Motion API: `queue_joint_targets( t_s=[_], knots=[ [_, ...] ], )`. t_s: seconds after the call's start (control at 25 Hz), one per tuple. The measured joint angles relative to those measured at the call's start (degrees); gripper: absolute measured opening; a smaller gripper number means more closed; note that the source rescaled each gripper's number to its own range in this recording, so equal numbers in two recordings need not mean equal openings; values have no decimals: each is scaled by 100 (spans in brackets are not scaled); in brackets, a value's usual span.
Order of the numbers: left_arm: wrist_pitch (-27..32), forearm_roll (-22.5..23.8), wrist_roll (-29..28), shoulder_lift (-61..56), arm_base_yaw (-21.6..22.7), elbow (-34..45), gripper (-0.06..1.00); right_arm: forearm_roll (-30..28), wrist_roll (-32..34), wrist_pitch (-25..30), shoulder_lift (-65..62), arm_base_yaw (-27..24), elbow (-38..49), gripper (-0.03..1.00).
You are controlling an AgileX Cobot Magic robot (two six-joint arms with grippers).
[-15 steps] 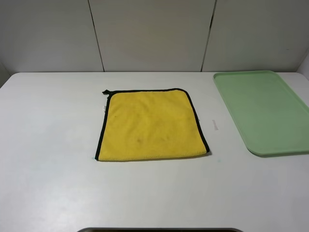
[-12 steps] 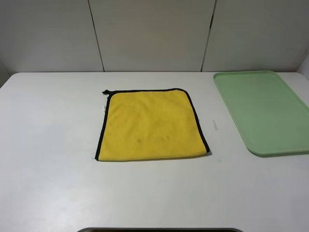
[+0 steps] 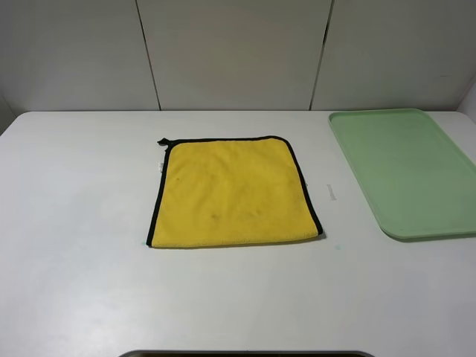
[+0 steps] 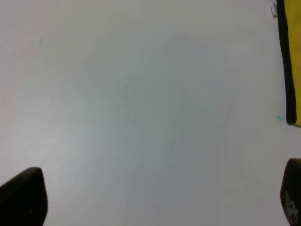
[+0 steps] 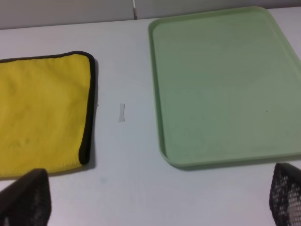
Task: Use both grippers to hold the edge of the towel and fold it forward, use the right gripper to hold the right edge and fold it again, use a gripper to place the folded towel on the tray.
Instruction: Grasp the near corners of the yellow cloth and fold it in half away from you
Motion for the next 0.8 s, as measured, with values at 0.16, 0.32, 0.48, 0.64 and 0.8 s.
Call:
queue_joint_targets(
  t_s=[0.16,0.32,0.48,0.64,0.8],
  knots=[
    [0,0,0,0,0,0,100,0,0,0,0,0,0,100],
    [0,0,0,0,0,0,100,0,0,0,0,0,0,100],
    [0,0,0,0,0,0,100,0,0,0,0,0,0,100],
    [0,0,0,0,0,0,100,0,0,0,0,0,0,100],
    [0,0,0,0,0,0,100,0,0,0,0,0,0,100]
  ],
)
